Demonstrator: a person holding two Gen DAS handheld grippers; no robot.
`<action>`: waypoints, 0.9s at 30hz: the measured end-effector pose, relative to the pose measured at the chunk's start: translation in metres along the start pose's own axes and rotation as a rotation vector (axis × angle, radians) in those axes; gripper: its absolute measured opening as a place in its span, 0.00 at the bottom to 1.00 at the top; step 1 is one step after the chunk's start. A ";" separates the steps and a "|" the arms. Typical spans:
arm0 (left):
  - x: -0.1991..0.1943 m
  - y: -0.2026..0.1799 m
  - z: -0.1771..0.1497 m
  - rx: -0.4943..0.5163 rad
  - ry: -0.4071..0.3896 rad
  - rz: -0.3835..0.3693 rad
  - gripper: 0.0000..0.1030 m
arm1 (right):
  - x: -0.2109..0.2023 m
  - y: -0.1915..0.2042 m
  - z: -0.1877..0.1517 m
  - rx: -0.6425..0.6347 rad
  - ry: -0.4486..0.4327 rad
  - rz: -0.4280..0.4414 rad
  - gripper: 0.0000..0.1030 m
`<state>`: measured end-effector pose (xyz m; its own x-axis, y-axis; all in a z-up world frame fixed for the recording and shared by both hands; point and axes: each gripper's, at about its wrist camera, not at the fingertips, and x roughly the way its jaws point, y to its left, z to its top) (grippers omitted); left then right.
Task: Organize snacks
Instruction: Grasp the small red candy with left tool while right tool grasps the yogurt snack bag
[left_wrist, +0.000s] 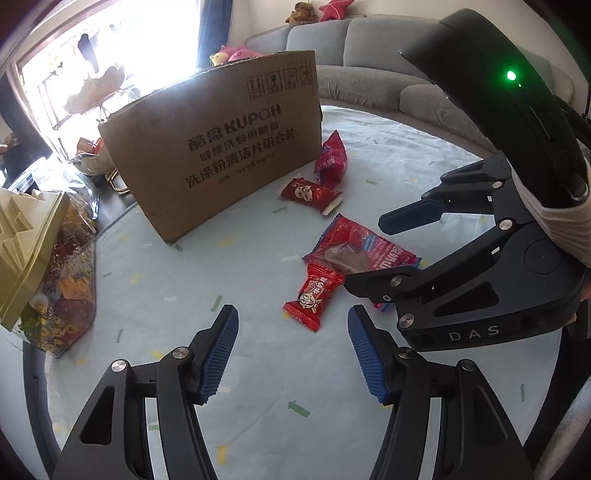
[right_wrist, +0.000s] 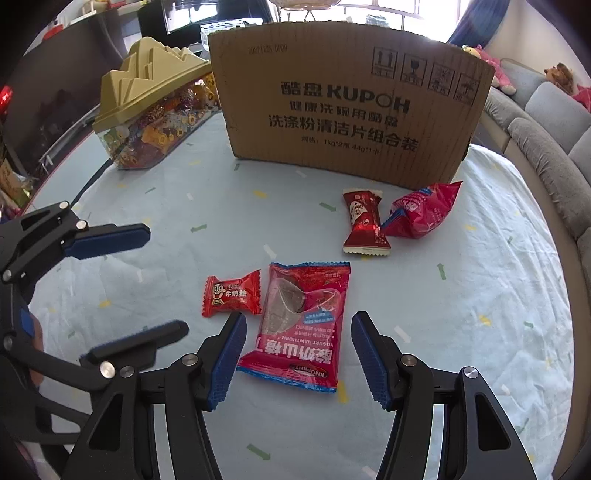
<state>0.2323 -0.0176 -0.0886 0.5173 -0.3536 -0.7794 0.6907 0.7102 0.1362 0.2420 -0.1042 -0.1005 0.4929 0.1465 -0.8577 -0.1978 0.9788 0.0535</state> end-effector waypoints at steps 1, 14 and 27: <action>0.003 -0.001 0.000 0.001 0.005 0.000 0.59 | 0.001 -0.001 0.000 0.000 0.002 -0.003 0.58; 0.031 -0.002 0.011 -0.009 0.036 -0.020 0.54 | 0.012 -0.019 0.000 0.018 0.017 -0.015 0.58; 0.042 -0.003 0.015 -0.098 0.065 -0.070 0.21 | 0.010 -0.029 0.001 0.034 0.001 -0.006 0.43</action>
<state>0.2595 -0.0439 -0.1127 0.4330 -0.3666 -0.8235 0.6700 0.7420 0.0219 0.2541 -0.1310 -0.1103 0.4931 0.1408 -0.8585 -0.1663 0.9839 0.0658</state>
